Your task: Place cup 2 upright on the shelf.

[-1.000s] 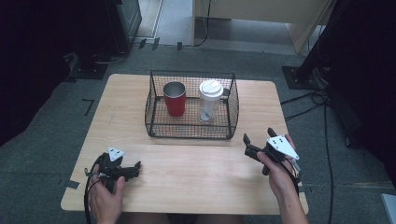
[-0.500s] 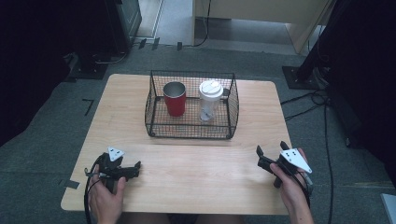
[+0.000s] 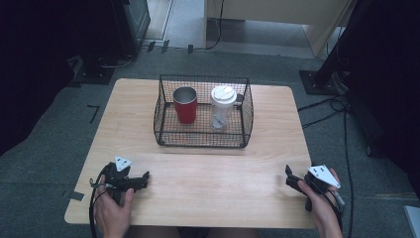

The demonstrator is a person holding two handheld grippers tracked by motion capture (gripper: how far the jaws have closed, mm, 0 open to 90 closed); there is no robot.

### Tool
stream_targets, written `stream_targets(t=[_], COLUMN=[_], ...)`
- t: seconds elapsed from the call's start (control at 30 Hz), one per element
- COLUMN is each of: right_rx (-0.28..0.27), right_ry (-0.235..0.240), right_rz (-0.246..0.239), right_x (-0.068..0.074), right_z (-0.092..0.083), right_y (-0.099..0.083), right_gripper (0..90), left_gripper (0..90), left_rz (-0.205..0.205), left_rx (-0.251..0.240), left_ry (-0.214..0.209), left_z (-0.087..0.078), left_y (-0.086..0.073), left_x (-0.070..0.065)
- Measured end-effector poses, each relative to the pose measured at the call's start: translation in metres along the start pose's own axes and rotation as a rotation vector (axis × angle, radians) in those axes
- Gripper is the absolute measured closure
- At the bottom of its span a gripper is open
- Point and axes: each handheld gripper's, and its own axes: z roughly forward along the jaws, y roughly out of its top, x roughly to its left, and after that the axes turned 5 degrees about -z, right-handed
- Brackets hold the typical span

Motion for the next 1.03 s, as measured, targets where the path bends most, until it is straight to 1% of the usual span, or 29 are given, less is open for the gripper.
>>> stream_targets(t=[0.07,0.1,0.13,0.2,0.23,0.27,0.37,0.4,0.5,0.6,0.67,0.8,1.03], right_rx=[0.067,0.094,0.132,0.179,0.198,0.205,0.254,0.256,0.272,0.272,0.279,0.279,0.28], right_ry=[0.008,0.017,0.03,0.047,0.049,0.052,0.071,0.079,0.117,0.117,0.101,0.095,0.093], right_rz=[-0.008,-0.006,-0.006,-0.006,-0.007,-0.01,-0.018,-0.016,0.016,0.013,0.027,0.031,0.033], right_x=[-0.0029,-0.0036,-0.0046,-0.0058,-0.0062,-0.0063,-0.0051,-0.0053,-0.0079,-0.0075,-0.0054,-0.0047,-0.0045], right_z=[-0.0005,-0.0007,-0.0006,-0.0007,-0.0008,-0.001,-0.0007,-0.0003,0.001,0.0011,0.0012,0.0014,0.0015], right_y=[-0.0018,-0.0025,-0.0036,-0.005,-0.0059,-0.0063,-0.0078,-0.0078,-0.0081,-0.0082,-0.0078,-0.0077,-0.0076], right_gripper=[5.0,5.0,4.9,4.9,5.0,5.0,4.4,4.4,4.1,3.4,2.3,2.2,2.2], left_gripper=[0.0,0.0,0.0,0.0,0.0,0.0,0.0,0.0,0.0,0.0,0.0,0.0,0.1], left_rz=[0.0,0.0,0.0,0.0,-0.001,0.0,0.0,0.0,0.0,0.0,0.0,0.0,0.0], left_rx=[0.0,0.0,0.0,0.0,0.0,0.0,0.0,0.0,-0.001,0.0,0.0,0.0,0.0], left_ry=[0.0,0.0,0.0,0.0,0.0,0.0,0.0,0.0,0.0,0.0,0.0,0.0,0.0], left_z=[0.0,0.0,0.0,0.0,0.0,0.0,0.0,0.0,0.0001,0.0,0.0,0.0,0.0], left_y=[0.0,0.0,0.0,0.0,0.0,0.0,0.0,0.0,-0.0001,-0.0001,0.0,0.0,-0.0001], left_x=[0.0,0.0,0.0,0.0,-0.0001,0.0,0.0,0.0,-0.0001,0.0,0.0,0.0,0.0])
